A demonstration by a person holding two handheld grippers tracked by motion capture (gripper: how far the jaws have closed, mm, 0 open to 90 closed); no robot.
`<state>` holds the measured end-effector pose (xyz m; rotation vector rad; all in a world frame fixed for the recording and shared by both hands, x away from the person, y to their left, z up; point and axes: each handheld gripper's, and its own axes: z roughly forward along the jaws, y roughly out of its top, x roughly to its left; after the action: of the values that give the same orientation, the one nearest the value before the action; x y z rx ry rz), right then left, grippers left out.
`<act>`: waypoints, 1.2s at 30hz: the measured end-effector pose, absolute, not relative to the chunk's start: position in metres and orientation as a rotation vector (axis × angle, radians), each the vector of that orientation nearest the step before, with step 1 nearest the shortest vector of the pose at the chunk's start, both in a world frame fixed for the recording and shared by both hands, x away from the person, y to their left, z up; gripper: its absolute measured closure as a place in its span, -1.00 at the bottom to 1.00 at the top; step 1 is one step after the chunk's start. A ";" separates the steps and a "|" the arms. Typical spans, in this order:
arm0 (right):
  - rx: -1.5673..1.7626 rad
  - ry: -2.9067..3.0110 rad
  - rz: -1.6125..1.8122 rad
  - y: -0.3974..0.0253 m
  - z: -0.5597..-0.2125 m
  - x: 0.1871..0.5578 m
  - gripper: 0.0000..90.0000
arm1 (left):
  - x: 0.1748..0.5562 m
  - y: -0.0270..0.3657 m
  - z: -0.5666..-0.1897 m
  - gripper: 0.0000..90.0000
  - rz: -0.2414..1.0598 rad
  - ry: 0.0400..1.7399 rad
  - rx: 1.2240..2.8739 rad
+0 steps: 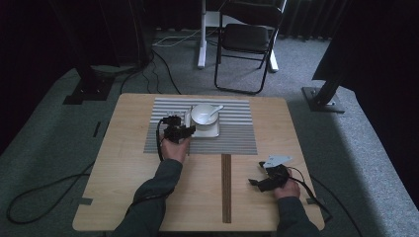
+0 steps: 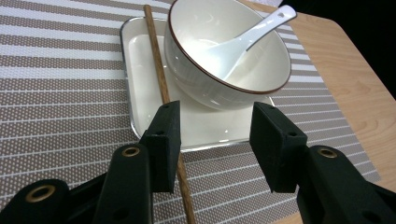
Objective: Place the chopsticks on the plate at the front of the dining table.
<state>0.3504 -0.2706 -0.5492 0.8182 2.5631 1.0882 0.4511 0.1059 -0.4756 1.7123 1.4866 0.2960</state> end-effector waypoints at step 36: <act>0.819 2.563 1.088 -0.271 -0.549 0.350 -0.74 | 0.428 0.085 -0.482 0.13 0.269 1.403 1.790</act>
<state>0.3504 -0.2706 -0.5491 0.8191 2.5633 1.0878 0.4284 0.0853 -0.4819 1.7904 1.4026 0.2695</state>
